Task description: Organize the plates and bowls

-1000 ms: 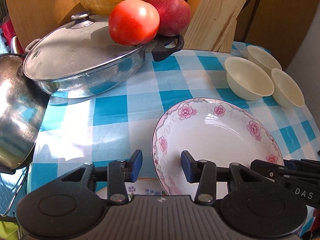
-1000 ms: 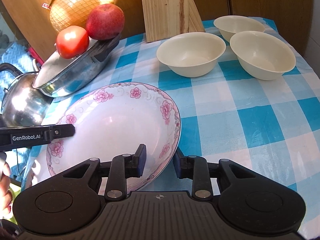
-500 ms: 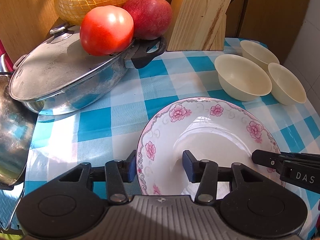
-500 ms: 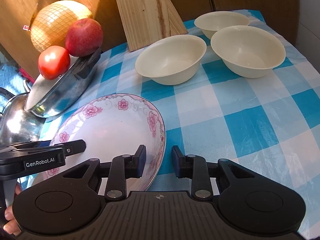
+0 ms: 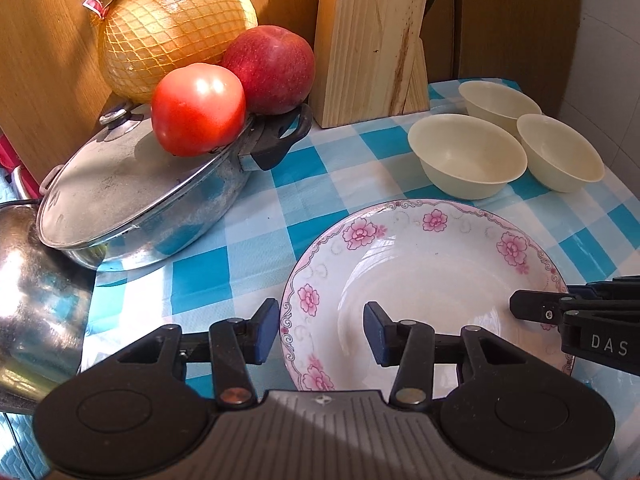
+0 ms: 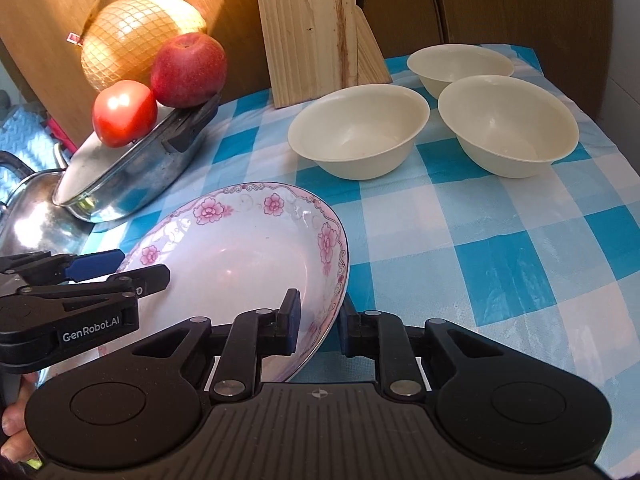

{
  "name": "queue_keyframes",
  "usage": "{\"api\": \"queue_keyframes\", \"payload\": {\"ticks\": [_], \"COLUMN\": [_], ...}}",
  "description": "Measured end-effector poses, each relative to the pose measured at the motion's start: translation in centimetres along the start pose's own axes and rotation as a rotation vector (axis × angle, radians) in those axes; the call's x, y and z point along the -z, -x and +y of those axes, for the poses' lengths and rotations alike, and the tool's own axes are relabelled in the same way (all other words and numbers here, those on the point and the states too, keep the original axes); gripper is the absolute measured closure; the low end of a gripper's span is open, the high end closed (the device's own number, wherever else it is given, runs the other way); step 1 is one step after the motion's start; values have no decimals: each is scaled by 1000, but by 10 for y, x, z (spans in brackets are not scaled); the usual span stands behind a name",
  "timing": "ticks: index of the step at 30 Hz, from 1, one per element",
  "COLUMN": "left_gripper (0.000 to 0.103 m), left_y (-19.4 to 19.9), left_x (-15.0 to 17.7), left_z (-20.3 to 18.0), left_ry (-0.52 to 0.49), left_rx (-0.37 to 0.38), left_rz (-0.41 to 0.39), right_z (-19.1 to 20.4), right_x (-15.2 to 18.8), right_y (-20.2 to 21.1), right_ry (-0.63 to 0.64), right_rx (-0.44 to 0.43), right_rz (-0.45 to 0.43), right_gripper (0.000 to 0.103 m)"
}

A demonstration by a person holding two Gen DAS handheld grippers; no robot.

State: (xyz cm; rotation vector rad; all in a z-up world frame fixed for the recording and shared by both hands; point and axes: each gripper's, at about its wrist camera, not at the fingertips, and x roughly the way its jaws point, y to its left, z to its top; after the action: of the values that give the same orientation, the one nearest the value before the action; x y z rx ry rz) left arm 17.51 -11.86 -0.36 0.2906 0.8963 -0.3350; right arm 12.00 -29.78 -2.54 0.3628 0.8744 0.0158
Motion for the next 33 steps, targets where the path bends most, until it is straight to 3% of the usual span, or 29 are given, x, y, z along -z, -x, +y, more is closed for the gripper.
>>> {"api": "queue_keyframes", "payload": {"ticks": [2,5,13,16,22,33], "left_gripper": [62,62,62,62,62,63], "left_y": [-14,-20,-12,0,5,45], "left_x": [0,-1,-2,-4,3,30], "left_z": [2,10,19,17,20,42], "left_ry": [16,71,164,135,154,196], "left_rx": [32,72,117,115,125,94], "left_rz": [54,68,48,3,26,-34], "right_z": [-1,-6,-3,-2,-3,16], "right_x": [0,-1,-1,0,3,14], "right_y": [-1,-6,-6,2,9,25], "right_ry": [-10,-40,-23,-5,8,67], "right_rx": [2,-15,-3,-15,-15,-117], "right_rz": [0,16,11,-8,-11,-15], "right_gripper": [78,77,76,76,75,76]}}
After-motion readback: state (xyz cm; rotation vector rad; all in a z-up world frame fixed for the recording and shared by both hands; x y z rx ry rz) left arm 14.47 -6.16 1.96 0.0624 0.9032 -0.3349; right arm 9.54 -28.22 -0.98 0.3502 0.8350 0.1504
